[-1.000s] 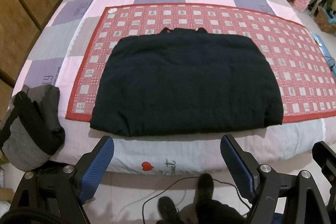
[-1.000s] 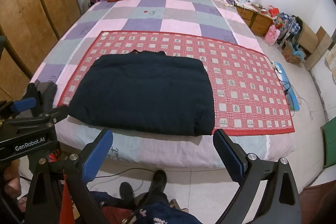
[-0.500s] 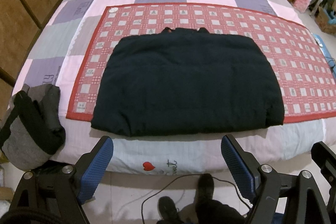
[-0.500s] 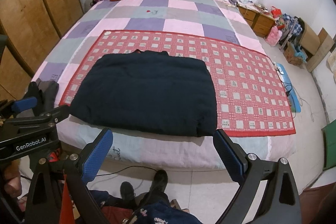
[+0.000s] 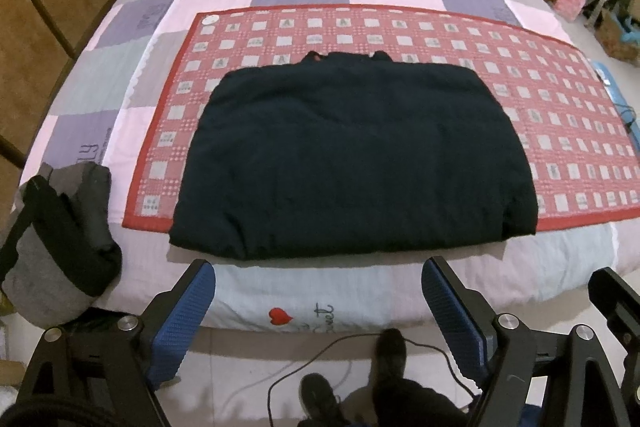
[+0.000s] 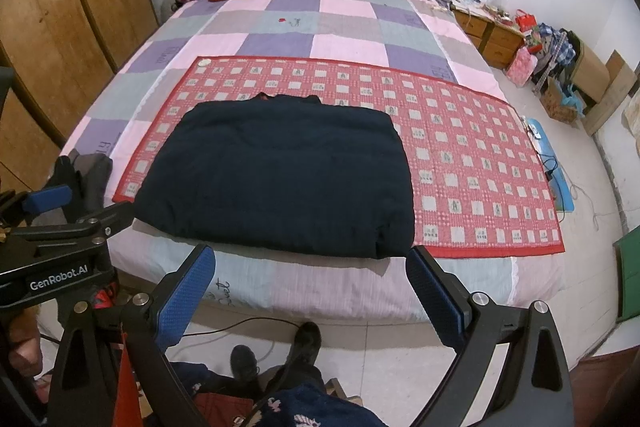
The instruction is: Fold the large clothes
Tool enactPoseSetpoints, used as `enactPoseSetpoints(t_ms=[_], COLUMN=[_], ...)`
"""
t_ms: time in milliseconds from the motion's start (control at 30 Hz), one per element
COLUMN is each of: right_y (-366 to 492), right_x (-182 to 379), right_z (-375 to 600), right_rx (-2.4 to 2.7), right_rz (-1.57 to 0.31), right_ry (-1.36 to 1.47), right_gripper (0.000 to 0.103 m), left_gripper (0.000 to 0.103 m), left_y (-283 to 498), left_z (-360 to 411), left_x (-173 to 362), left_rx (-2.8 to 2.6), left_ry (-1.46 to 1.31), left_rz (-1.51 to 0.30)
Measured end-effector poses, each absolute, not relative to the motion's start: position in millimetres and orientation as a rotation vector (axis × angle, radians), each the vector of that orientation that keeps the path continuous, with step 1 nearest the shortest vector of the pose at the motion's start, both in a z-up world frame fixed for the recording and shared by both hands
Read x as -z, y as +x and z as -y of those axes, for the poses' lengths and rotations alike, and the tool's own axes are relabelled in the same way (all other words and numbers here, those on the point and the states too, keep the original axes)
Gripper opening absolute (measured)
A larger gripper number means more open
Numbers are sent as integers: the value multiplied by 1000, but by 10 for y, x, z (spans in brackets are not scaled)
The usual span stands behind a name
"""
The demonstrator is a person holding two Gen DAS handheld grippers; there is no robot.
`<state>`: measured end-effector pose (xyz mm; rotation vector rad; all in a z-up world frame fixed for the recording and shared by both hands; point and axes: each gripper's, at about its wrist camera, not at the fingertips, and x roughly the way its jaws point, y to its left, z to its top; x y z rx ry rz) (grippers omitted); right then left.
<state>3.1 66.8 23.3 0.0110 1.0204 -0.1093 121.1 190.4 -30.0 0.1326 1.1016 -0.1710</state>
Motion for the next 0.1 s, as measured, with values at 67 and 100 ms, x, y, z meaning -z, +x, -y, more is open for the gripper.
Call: enactPoseSetpoints(t_ms=[67,100], right_y=[7,-10], right_x=[-212,-190], right_z=[-737,-775], right_rx=[110,108], right_rz=[-1020,-1020], right_ry=[12,10], right_gripper=[98,98], left_gripper=[88,88], left_y=[1213,1200], left_z=[-1896,-1888], left_x=[298,303], left_rx=[170,171], left_ry=[130,128], left_rz=[-1103,-1103])
